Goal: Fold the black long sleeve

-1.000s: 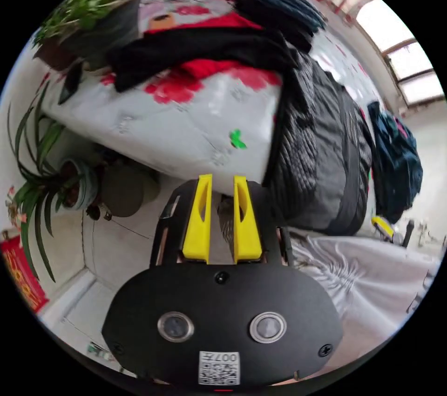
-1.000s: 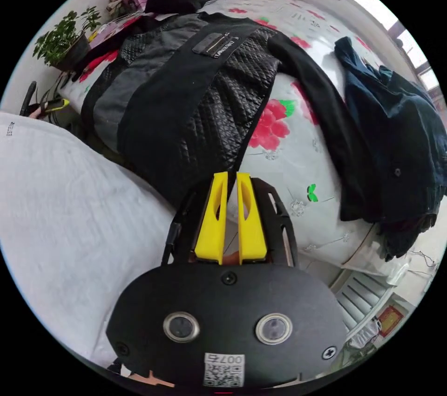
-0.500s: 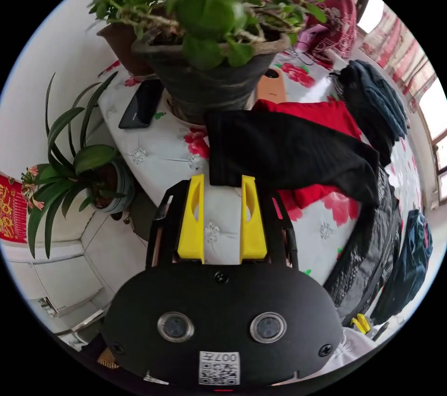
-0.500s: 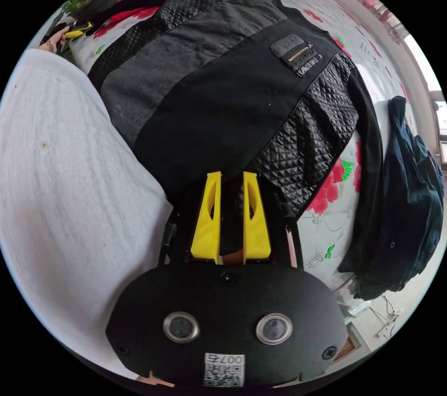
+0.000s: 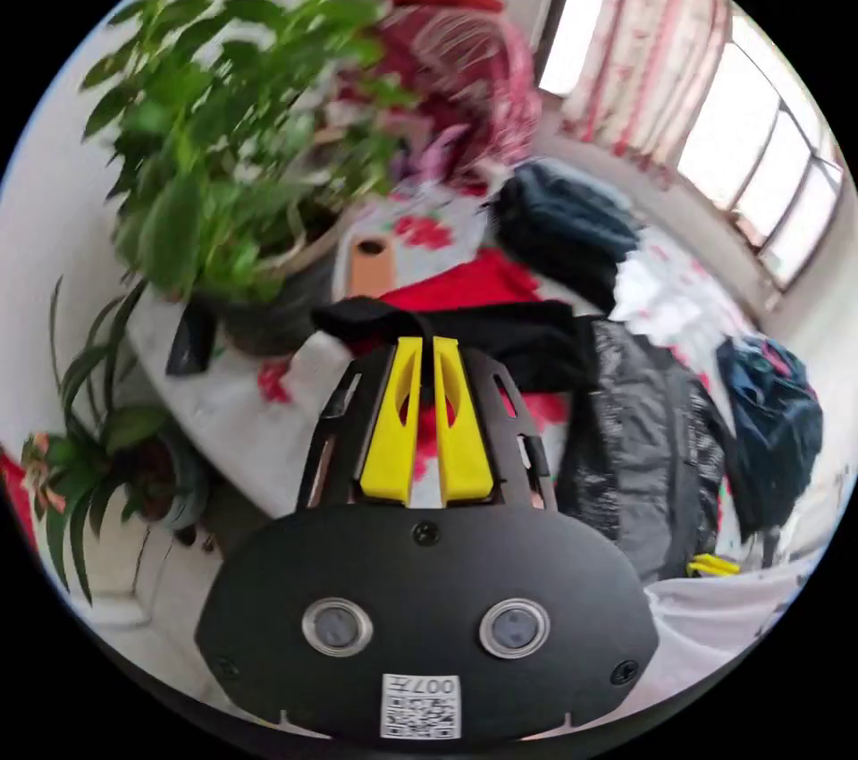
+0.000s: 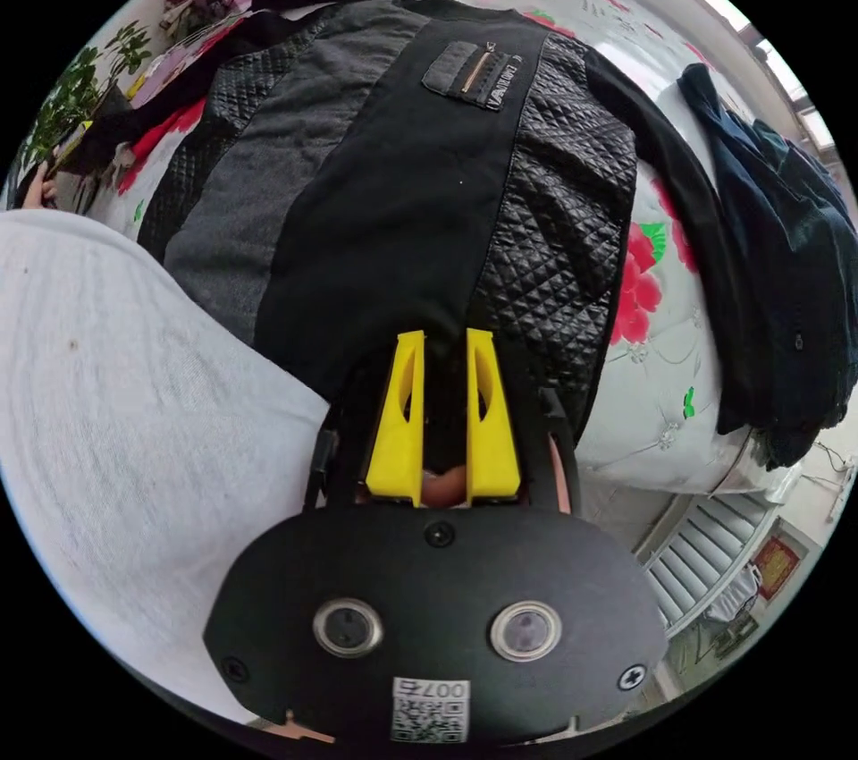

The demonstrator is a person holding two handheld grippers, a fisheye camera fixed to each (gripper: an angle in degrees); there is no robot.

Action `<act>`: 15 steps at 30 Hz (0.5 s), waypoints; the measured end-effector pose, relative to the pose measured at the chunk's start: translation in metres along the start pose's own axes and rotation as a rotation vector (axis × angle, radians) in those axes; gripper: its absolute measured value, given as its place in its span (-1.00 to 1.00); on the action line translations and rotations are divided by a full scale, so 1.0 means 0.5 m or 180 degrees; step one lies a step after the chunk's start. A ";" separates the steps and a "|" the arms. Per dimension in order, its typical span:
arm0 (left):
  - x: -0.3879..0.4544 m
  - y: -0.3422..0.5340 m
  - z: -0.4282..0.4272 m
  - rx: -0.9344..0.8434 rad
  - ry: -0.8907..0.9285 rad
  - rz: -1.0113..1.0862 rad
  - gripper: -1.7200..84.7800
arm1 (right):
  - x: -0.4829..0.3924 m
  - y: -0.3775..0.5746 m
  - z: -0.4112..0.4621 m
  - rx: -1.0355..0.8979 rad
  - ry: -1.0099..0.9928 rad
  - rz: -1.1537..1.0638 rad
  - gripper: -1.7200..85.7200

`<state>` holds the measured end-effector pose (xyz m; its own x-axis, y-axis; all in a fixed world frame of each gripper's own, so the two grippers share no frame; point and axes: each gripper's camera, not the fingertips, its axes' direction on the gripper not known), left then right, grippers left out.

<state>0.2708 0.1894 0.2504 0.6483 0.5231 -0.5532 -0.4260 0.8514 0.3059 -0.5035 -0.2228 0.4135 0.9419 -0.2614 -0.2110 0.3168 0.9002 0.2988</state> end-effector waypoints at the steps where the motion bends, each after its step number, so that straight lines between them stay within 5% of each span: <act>1: 0.017 -0.010 -0.018 0.0109 0.0161 0.0121 -0.97 | 0.009 0.000 -0.001 0.0007 -0.0032 0.0083 -0.89; 11: 0.346 -0.158 -0.241 0.1406 0.2799 0.1664 -0.95 | 0.114 0.047 -0.051 0.0280 -0.0769 0.0619 -0.93; 15: 0.581 0.014 -0.281 0.0874 0.4240 0.2998 -0.86 | 0.166 0.122 -0.084 0.0732 -0.0980 0.1125 -0.92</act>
<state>0.3676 0.3424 -0.0170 -0.7798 0.5523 -0.2949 -0.1199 0.3307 0.9361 -0.4107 -0.1750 0.3752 0.9740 -0.0769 0.2129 -0.0427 0.8612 0.5064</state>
